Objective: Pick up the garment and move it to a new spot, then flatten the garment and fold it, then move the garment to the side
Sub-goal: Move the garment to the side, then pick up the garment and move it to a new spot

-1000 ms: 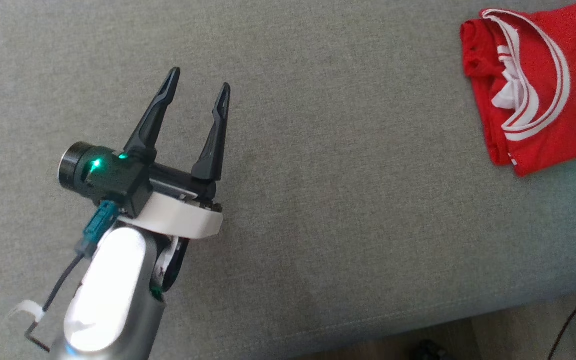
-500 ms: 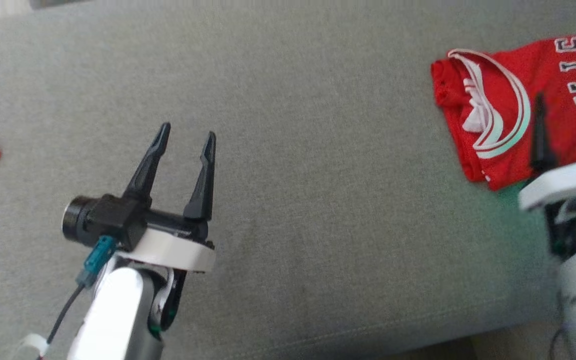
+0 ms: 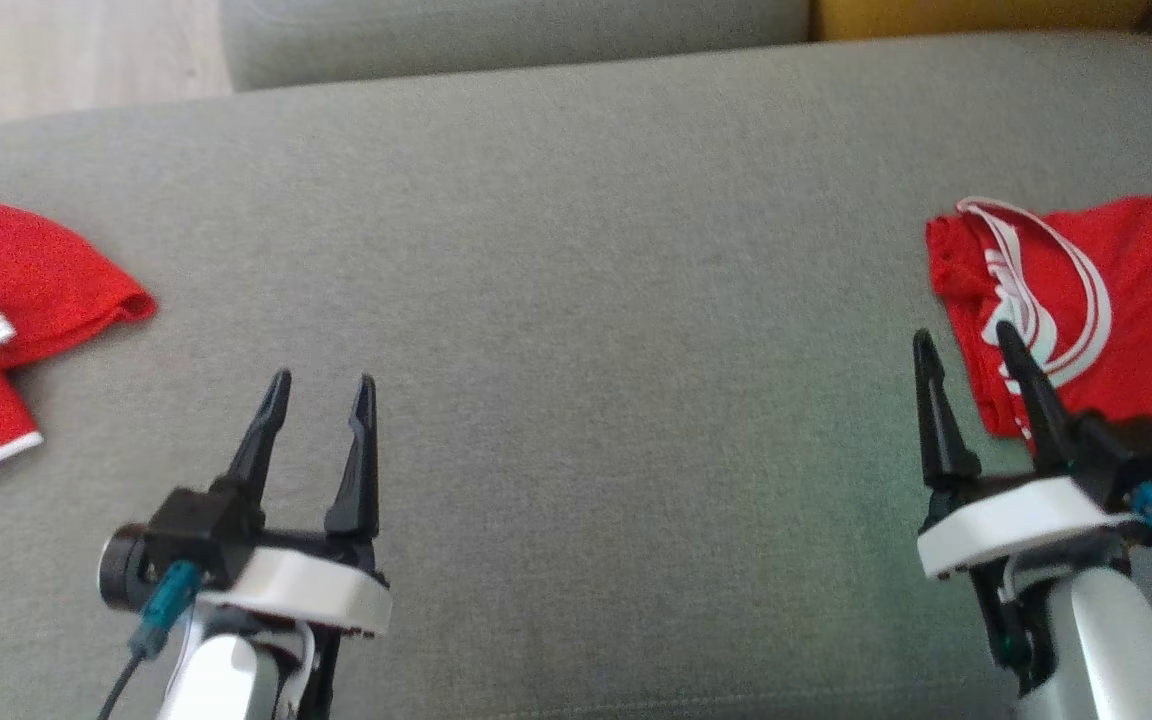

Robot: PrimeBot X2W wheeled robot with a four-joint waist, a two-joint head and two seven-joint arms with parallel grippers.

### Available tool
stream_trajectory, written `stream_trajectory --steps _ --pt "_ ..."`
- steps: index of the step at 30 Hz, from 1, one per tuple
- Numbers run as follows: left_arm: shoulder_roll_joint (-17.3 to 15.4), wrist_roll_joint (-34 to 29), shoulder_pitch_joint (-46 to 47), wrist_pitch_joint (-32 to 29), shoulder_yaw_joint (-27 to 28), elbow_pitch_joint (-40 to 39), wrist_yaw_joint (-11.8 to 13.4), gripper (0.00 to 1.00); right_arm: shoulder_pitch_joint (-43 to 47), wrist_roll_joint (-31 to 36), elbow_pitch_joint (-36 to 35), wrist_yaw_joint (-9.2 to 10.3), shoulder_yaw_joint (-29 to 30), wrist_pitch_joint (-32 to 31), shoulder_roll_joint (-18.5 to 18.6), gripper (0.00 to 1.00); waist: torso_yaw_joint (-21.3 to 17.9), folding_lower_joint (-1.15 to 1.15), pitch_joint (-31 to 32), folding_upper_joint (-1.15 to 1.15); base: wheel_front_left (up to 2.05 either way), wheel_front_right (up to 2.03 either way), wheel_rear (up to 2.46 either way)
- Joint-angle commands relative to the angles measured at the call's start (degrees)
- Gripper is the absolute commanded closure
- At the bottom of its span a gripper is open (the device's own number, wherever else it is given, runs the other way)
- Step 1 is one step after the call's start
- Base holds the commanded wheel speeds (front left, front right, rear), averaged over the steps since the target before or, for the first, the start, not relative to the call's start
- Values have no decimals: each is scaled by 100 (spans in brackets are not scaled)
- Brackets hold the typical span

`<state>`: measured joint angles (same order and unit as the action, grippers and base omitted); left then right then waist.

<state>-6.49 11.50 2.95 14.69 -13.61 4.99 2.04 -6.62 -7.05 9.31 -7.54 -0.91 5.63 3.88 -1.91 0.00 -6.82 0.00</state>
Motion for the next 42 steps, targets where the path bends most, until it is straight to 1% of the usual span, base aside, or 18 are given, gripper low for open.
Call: stream_trajectory --steps 1,6,10,18,28,42 --pt "-77 3 110 30 225 -173 34 0 -12 24 -247 5 -125 -38 -25 0 155 0 179 0 0 0 0" --pt "-150 -8 -183 30 219 -143 50 0 395 20 -537 5 -146 -222 -73 0 262 0 481 0 0 0 0" --pt "-173 2 -378 18 241 -134 134 0 648 90 -691 5 -78 -351 -88 0 321 0 678 0 0 0 0" --pt "-195 68 -636 -31 265 -194 235 0 937 66 -1004 5 -8 -458 -98 0 342 0 875 0 0 0 0" --pt "-228 134 -735 -126 266 -217 305 0 1077 -1 -1248 5 14 -539 -100 0 353 0 951 0 0 0 0" --pt "-294 144 -696 -148 214 -224 349 0 1114 -85 -1203 5 96 -580 -100 0 361 0 947 0 0 0 0"
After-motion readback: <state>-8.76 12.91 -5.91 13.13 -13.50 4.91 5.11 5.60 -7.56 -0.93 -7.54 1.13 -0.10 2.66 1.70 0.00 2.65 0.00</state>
